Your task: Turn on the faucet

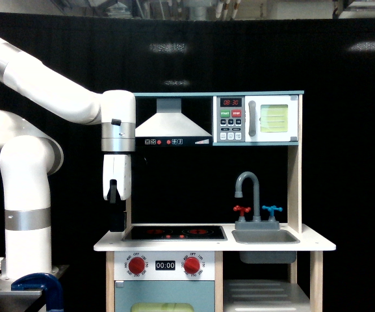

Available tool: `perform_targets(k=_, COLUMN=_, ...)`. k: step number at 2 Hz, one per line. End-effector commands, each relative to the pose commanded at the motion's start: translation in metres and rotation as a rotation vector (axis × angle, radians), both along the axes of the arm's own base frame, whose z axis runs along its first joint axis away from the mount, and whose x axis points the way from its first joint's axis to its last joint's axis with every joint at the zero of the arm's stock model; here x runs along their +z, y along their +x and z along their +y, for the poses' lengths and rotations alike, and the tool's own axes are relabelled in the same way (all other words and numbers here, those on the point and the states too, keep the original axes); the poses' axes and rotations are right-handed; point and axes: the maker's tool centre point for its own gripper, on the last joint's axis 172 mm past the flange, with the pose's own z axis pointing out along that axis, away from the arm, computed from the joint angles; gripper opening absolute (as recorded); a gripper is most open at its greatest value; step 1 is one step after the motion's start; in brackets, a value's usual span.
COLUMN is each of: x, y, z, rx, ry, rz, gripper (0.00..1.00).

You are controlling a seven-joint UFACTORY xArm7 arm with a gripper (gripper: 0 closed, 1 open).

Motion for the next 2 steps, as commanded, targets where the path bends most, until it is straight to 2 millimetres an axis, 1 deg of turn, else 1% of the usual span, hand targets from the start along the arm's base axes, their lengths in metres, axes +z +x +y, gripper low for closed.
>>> perform_targets(k=1, x=0.003, y=0.002, z=0.0, rx=0.026, ry=-0.008, rz=-0.018, gripper=1.0)
perform_targets(k=2, x=0.001, y=0.038, z=0.01, rx=0.209, ry=-0.033, rz=-0.021, gripper=1.0)
